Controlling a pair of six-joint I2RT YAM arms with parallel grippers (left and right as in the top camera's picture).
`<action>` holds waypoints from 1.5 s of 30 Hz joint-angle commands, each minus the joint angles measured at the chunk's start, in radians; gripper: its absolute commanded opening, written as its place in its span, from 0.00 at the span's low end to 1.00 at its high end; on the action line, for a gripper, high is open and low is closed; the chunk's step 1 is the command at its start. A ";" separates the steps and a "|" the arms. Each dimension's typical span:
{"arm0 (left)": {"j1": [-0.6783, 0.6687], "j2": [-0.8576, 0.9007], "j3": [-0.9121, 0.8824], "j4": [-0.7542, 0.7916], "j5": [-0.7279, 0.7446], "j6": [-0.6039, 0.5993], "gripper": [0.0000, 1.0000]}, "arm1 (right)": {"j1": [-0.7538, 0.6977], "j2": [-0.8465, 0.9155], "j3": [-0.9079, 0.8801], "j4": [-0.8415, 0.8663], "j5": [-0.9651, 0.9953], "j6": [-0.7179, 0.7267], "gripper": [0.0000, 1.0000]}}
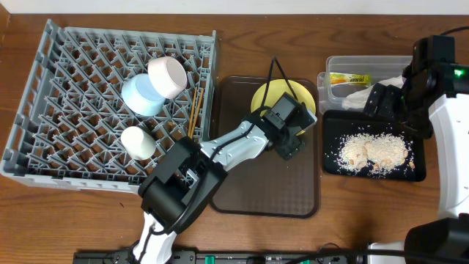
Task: Sort waste into correct bins and load items into the dishwasher
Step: 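Grasp the rim of the yellow plate with left gripper, then lift the yellow plate and stand it upright in the dish rack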
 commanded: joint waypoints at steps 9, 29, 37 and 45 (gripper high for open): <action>0.002 0.016 0.010 -0.087 -0.012 0.011 0.08 | -0.003 -0.010 0.005 0.000 -0.001 0.010 0.99; 0.020 -0.380 0.010 -0.222 -0.188 -0.077 0.07 | -0.003 -0.010 0.005 -0.001 0.000 0.010 0.99; 0.129 -0.581 0.010 -0.267 -0.184 -0.178 0.08 | -0.003 -0.010 0.005 -0.001 0.000 0.010 0.99; 0.342 -0.665 0.010 -0.272 0.109 -0.317 0.08 | -0.003 -0.010 0.005 -0.002 -0.001 0.010 0.99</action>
